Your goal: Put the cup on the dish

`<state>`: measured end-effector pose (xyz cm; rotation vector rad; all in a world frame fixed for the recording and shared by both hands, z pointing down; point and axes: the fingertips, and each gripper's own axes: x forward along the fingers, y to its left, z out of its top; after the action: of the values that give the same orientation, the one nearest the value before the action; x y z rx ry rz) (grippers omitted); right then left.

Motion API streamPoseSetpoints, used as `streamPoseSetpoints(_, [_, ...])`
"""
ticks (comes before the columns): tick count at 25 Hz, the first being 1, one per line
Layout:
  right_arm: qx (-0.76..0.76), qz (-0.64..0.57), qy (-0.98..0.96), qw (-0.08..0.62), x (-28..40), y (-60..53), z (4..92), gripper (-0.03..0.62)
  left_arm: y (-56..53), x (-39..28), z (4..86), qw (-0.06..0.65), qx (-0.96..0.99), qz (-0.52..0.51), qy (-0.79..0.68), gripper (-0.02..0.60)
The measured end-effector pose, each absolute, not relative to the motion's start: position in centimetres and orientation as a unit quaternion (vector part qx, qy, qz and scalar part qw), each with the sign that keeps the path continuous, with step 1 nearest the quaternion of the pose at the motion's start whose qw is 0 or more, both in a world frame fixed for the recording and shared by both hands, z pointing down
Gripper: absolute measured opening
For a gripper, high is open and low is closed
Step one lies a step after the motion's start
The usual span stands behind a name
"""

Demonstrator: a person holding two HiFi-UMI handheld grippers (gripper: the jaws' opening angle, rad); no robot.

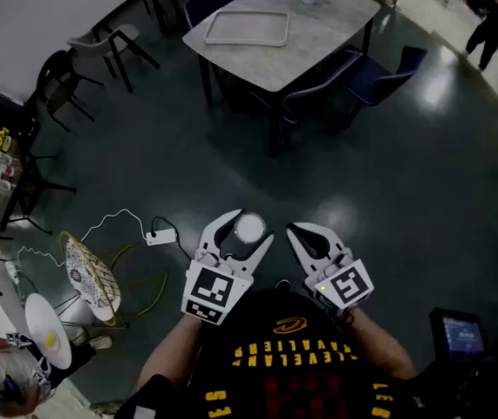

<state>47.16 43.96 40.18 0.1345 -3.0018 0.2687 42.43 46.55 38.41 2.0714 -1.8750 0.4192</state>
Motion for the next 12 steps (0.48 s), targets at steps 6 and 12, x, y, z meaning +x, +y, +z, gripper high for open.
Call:
streamPoseSetpoints(6, [0.051, 0.065, -0.996, 0.032, 45.6, 43.2, 38.9, 0.006, 45.2, 40.6, 38.1, 0.159, 0.724, 0.154, -0.653, 0.264])
streamPoseSetpoints(12, [0.017, 0.042, -0.998, 0.047, 39.1, 43.7, 40.0, 0.077, 43.6, 35.1, 38.3, 0.152, 0.740, 0.169, -0.633, 0.264])
